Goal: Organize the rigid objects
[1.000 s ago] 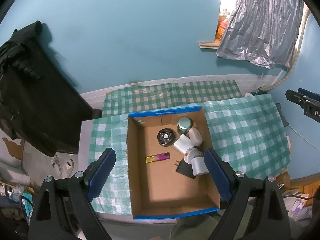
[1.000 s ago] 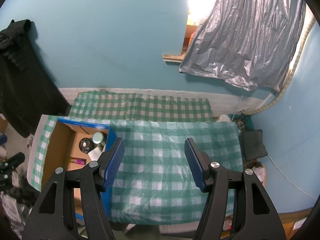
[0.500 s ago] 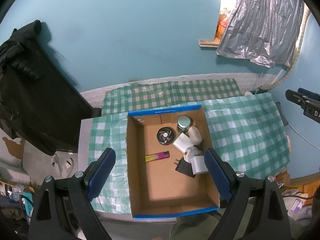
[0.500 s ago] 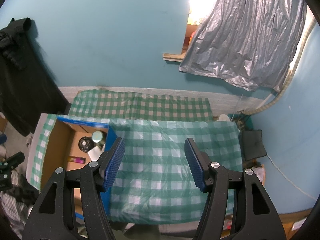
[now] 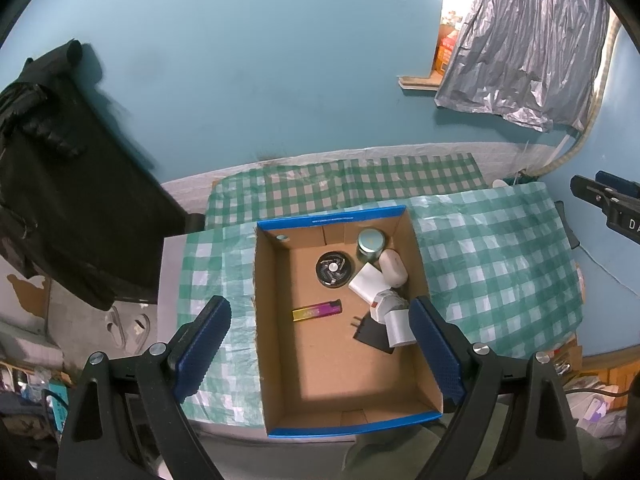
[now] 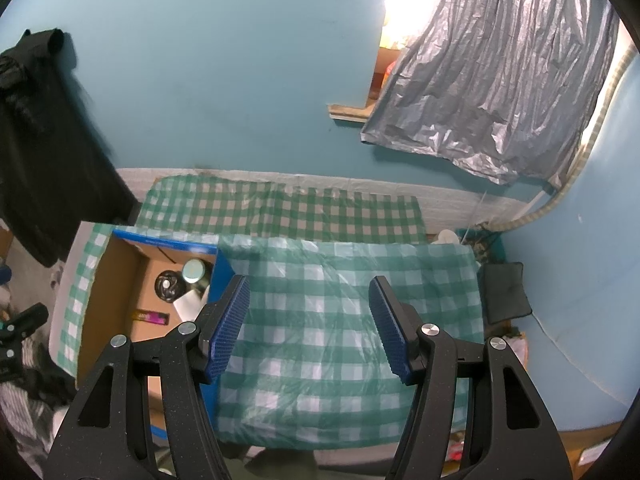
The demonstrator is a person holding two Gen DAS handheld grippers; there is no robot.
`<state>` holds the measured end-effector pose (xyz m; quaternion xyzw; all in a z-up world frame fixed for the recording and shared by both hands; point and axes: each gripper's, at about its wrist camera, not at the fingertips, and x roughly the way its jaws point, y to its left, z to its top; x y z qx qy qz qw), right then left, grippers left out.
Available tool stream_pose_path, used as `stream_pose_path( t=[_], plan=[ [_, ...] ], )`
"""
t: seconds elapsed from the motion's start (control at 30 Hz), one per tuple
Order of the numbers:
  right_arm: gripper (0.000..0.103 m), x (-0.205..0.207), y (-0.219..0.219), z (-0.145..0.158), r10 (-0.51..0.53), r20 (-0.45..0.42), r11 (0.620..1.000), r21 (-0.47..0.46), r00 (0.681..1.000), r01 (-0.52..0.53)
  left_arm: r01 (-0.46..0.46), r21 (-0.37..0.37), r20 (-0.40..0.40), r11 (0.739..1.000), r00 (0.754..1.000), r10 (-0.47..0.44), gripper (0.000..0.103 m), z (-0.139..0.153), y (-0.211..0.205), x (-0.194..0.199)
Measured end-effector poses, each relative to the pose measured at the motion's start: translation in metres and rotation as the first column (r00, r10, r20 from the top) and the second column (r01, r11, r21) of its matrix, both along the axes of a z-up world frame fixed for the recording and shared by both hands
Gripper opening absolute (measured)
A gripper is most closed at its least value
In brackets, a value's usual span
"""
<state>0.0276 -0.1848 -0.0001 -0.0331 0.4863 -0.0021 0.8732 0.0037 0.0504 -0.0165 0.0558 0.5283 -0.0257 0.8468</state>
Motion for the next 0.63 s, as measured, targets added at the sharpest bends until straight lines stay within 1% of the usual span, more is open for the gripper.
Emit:
stream_pose_path(
  t=[0.47,0.63],
  plan=[
    [0.061,0.0020,-0.0019,-0.0010,0.009,-0.005,1.000,-0.001,1.000,-0.009,-0.011,0.004,0.002,1.000,1.000,0.011,0.093,0.0002,-0.0014,0.0027],
    [0.061,0.0029,-0.0024,-0.0011,0.011,-0.007,1.000,-0.002,1.000,-0.011,-0.016,0.007,-0.010,1.000,1.000,0.016,0.093,-0.0003,-0.0007,0.0044]
  ],
)
